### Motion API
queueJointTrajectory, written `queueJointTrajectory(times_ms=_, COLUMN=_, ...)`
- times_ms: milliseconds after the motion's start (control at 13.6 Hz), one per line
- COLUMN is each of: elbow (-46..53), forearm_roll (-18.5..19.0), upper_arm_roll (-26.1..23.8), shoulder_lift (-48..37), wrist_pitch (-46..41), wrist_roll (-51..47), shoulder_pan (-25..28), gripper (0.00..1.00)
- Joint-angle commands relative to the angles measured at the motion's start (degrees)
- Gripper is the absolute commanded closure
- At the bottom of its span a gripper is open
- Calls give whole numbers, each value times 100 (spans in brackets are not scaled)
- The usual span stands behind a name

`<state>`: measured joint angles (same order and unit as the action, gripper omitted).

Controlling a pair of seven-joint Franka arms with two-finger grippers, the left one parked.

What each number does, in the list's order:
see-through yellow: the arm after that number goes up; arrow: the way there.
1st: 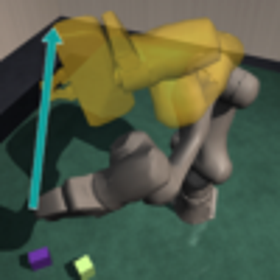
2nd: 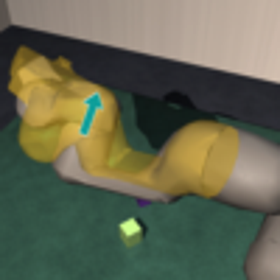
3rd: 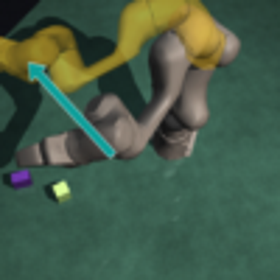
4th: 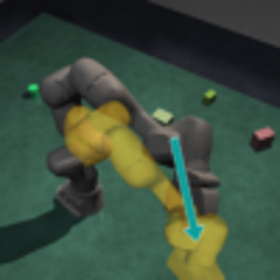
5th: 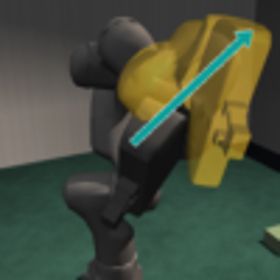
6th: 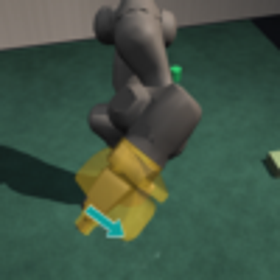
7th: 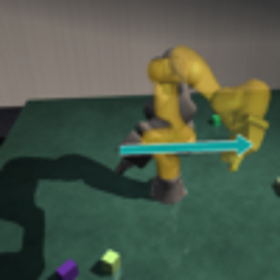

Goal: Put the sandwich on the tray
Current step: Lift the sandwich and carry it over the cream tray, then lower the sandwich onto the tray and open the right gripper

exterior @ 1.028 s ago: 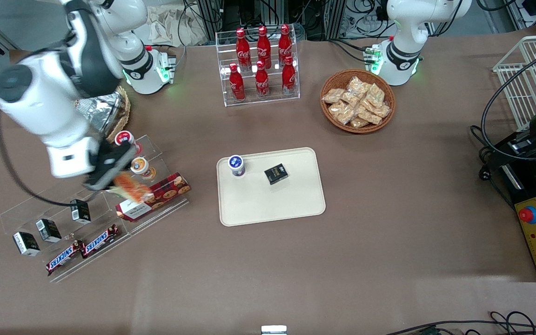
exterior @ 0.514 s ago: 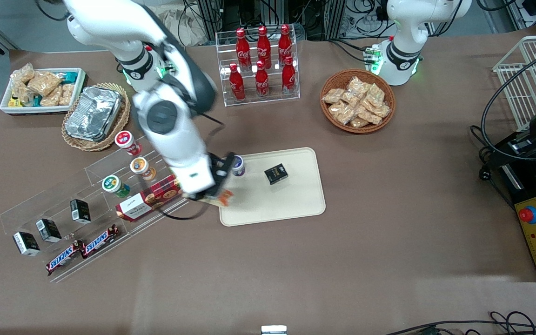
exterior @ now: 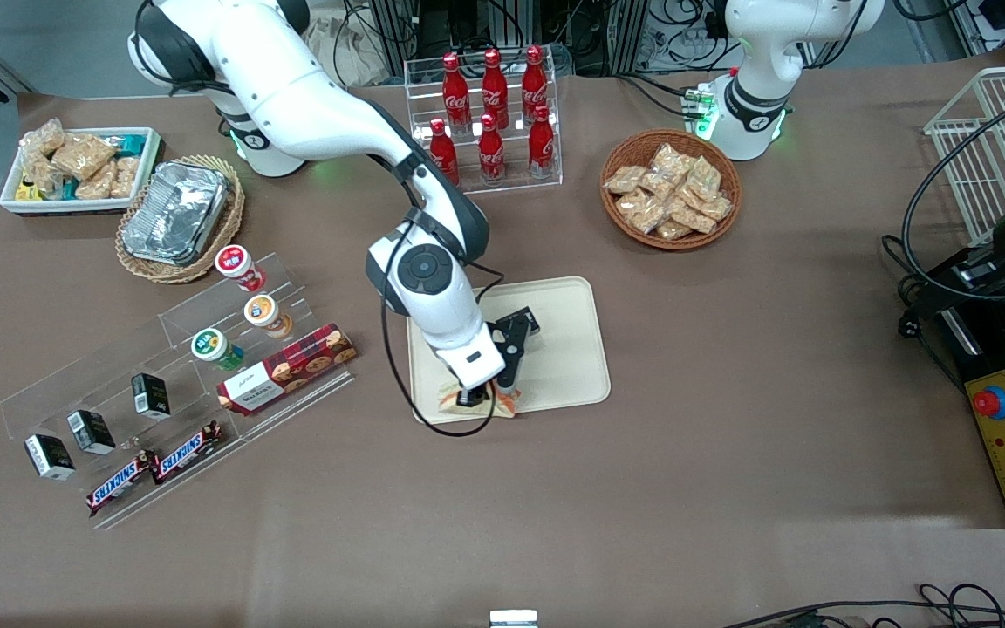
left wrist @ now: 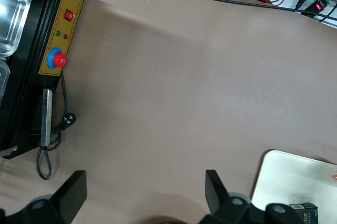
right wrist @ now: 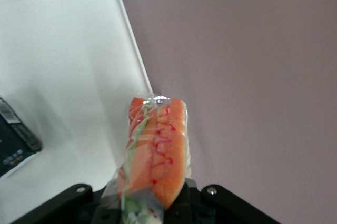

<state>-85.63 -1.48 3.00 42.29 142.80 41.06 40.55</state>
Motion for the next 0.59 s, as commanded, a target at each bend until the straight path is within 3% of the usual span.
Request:
queueJointTrajectory(times_ms=0, elbow=249, forearm_roll=-124, upper_arm_roll=7, shoulder_lift=174, wrist_pitch=90, wrist_roll=386, shoulder_pan=58, gripper=100)
queueJointTrajectory(times_ms=514, elbow=214, forearm_roll=-168, upper_arm_roll=-186, shoulder_lift=359, wrist_pitch=327, wrist_roll=412, shoulder_pan=102, gripper=100)
